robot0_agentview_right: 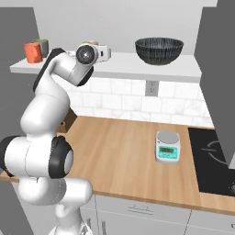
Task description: Gather all objects into one cabinet and sort the glasses and bowls to opposite sides.
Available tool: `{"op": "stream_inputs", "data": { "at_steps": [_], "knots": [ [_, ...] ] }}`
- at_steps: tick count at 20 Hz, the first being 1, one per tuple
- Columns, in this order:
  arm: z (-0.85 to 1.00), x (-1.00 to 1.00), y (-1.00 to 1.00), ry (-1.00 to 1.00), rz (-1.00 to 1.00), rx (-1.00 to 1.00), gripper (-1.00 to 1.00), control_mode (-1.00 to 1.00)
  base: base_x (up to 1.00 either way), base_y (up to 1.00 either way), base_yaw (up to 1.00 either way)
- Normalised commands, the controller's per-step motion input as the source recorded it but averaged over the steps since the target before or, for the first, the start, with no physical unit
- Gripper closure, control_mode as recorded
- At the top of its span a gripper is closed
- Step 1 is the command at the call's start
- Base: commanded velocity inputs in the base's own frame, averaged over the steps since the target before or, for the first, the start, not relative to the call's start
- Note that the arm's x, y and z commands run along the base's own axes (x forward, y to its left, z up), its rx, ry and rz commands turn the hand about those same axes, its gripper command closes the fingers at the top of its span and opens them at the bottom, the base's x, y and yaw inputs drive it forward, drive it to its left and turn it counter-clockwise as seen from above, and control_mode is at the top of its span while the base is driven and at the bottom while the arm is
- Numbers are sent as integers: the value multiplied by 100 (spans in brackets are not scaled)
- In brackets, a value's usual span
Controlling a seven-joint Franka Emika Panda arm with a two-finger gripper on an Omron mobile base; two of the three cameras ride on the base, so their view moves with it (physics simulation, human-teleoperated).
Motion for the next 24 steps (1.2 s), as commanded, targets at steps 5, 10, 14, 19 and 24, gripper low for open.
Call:
{"op": "stream_inputs", "data": {
  "at_steps": [5, 10, 14, 19, 24],
  "knots": [
    [0, -18, 0, 0, 4, 0, 100, -100, 0, 0, 0],
    [0, -31, 8, 0, 18, 0, 100, -100, 0, 0, 0],
    [0, -8, 17, 0, 30, 0, 100, -100, 0, 0, 0],
    [0, 0, 31, 0, 27, 0, 100, -100, 0, 0, 0],
    [0, 0, 42, 0, 22, 0, 100, -100, 0, 0, 0]
  ]
}}
